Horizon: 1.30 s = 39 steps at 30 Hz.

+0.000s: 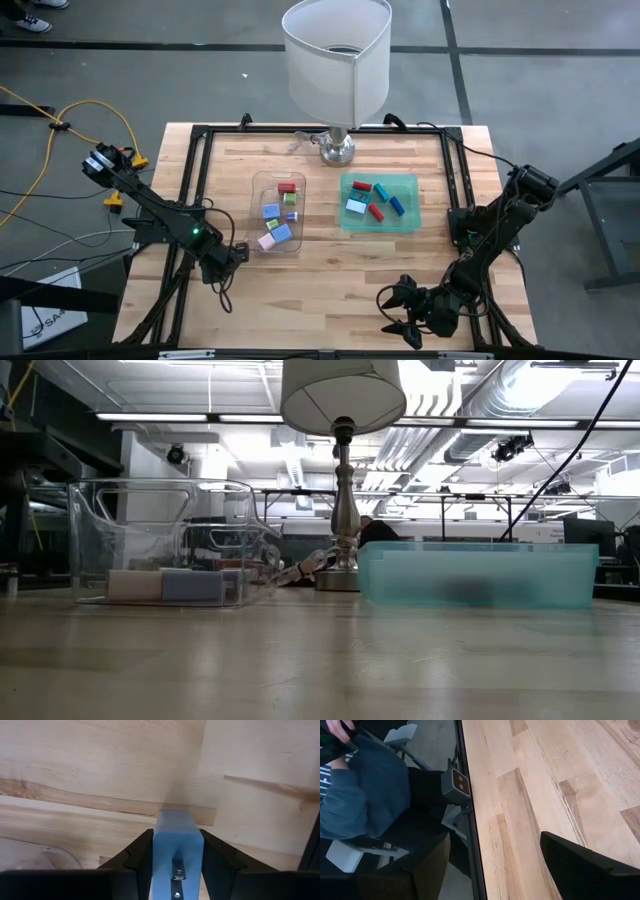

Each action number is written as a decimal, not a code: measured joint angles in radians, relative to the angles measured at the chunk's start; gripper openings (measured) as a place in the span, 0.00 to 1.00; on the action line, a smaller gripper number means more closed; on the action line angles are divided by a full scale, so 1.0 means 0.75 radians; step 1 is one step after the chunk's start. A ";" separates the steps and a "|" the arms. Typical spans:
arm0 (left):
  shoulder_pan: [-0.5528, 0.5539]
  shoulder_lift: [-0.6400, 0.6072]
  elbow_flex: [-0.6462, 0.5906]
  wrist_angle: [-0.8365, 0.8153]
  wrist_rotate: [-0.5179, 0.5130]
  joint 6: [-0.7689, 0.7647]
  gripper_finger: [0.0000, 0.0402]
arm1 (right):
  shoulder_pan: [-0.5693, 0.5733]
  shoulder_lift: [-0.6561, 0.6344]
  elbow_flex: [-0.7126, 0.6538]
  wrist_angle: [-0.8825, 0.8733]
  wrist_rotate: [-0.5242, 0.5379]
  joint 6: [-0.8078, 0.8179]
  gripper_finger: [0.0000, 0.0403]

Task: Pick & Place Office items
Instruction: Put the blue charger adapter into the transparent bin

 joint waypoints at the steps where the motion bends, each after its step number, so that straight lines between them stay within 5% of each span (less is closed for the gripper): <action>1: 0.000 -0.005 0.000 0.003 0.005 -0.017 0.31 | 0.000 0.000 0.000 0.000 0.000 0.000 0.74; 10: -0.028 -0.115 0.074 -0.011 0.048 -0.196 0.31 | 0.000 0.000 0.000 0.000 0.000 -0.001 0.74; 21: -0.045 -0.240 0.283 -0.107 -0.211 -0.627 0.31 | 0.000 0.000 0.000 0.000 0.000 0.000 0.74; 31: 0.098 -0.246 0.399 -0.266 -0.388 -1.069 0.31 | 0.000 0.000 0.000 0.000 0.000 0.000 0.74; 39: 0.309 -0.246 0.461 -0.283 -0.396 -1.061 0.31 | -0.001 0.000 0.000 0.000 0.000 -0.001 0.74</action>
